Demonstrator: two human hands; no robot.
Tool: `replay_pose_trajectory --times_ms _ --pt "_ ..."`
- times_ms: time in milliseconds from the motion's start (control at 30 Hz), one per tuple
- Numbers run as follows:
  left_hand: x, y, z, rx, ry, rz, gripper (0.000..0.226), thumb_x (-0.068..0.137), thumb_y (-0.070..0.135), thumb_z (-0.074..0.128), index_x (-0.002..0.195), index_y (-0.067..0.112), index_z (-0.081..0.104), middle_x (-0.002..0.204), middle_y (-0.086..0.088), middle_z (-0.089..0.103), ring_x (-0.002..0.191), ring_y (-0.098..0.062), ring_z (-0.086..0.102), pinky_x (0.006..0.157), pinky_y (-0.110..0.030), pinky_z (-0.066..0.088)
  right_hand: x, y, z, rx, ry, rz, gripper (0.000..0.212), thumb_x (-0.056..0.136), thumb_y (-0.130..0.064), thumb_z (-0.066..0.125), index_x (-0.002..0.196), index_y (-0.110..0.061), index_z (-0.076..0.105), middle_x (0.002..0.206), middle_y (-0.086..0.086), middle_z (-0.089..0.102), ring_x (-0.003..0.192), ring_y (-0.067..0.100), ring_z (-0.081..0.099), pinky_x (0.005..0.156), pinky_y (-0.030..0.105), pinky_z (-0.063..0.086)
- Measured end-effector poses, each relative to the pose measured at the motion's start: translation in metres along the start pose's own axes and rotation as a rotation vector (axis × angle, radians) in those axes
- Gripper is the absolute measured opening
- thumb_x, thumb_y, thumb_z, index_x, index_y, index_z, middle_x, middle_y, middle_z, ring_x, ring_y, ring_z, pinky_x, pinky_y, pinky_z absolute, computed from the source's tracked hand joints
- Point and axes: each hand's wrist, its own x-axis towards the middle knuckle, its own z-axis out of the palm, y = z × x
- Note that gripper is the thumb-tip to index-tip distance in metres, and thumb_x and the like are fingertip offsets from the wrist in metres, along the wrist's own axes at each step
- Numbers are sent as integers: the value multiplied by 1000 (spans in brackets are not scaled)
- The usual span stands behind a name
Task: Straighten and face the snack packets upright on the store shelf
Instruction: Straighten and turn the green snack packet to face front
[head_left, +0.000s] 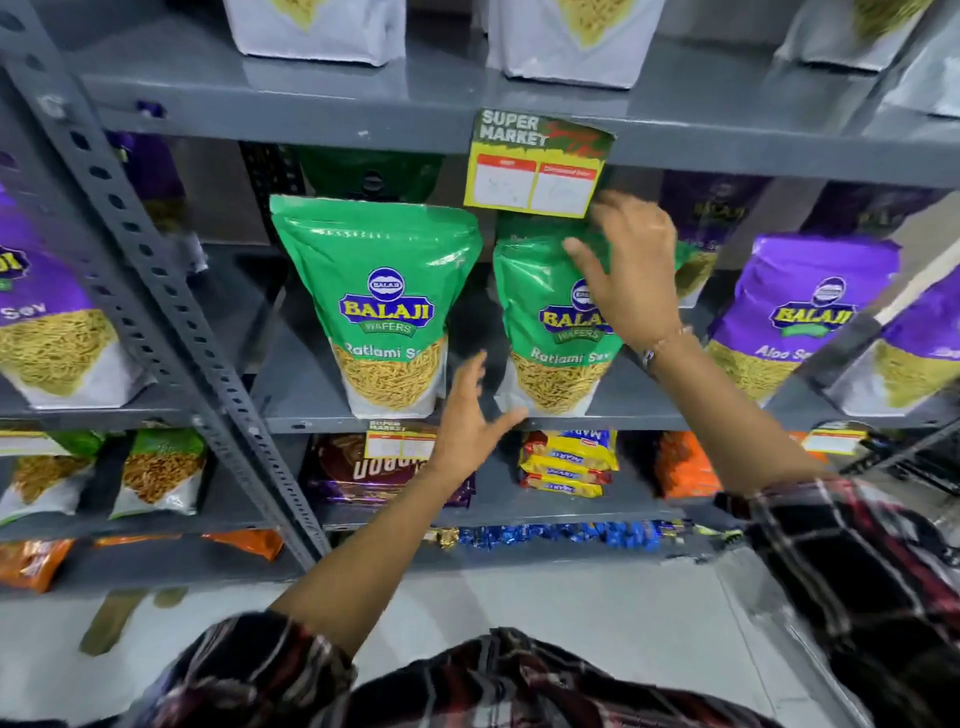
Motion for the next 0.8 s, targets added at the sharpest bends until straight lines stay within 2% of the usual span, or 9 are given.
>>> replay_pose_trajectory --times_ms 67,133,233,300,367,467,533,667,800 --pt "23 9 11 -50 -35 -111 108 66 40 81 148 19 15 156 -3 27 139 -15 30 108 -25 27 14 0 -4 -76 -207 -57 46 88 -49 50 102 -7 61 106 16 65 105 32 56 104 47 28" --pt "41 9 16 -30 -120 -177 118 56 45 85 148 23 14 155 -3 31 138 -19 33 105 -29 29 24 -4 -7 -110 -287 -123 51 86 -53 50 107 -8 62 99 18 68 98 35 59 98 47 34" --pt "51 4 24 -23 -139 -174 110 52 41 89 141 26 27 141 0 51 126 -21 49 94 -30 40 39 -8 -10 -49 -358 -131 43 87 -51 50 112 -19 65 100 18 71 97 39 62 86 43 46" --pt "51 -1 30 -47 -106 -164 102 52 38 89 136 28 32 134 1 57 118 -19 55 93 -31 44 44 -9 -8 -9 -384 -100 38 88 -48 52 110 -21 67 101 18 71 99 40 60 83 43 48" --pt "49 -3 34 -55 -76 -171 92 53 38 88 130 28 38 122 5 62 108 -14 59 84 -23 46 46 -7 -4 11 -364 -35 42 87 -47 54 104 -11 68 99 21 69 99 41 57 79 41 46" --pt "47 -4 37 -67 -46 -169 84 55 39 87 125 30 42 109 16 60 98 -2 57 73 -6 39 45 -5 0 92 -258 96 46 84 -45 60 85 0 66 86 25 68 91 41 57 66 35 34" --pt "47 -6 38 -63 -37 -163 85 56 38 87 128 29 41 110 17 59 96 1 55 75 -5 38 44 -6 1 105 -239 107 45 83 -46 60 80 -2 66 81 24 67 85 41 60 63 34 34" --pt "47 -9 39 -43 -24 -158 85 56 38 87 128 33 40 113 17 61 99 0 57 87 -18 43 47 -4 0 111 -276 50 43 83 -49 59 86 -7 68 86 20 69 86 39 61 62 33 36" --pt "45 -8 40 -17 -8 -187 85 54 45 85 124 43 38 116 19 59 108 -5 57 93 -28 43 49 0 -9 105 -381 -43 49 80 -55 59 108 -14 62 104 20 66 103 39 57 77 42 46"
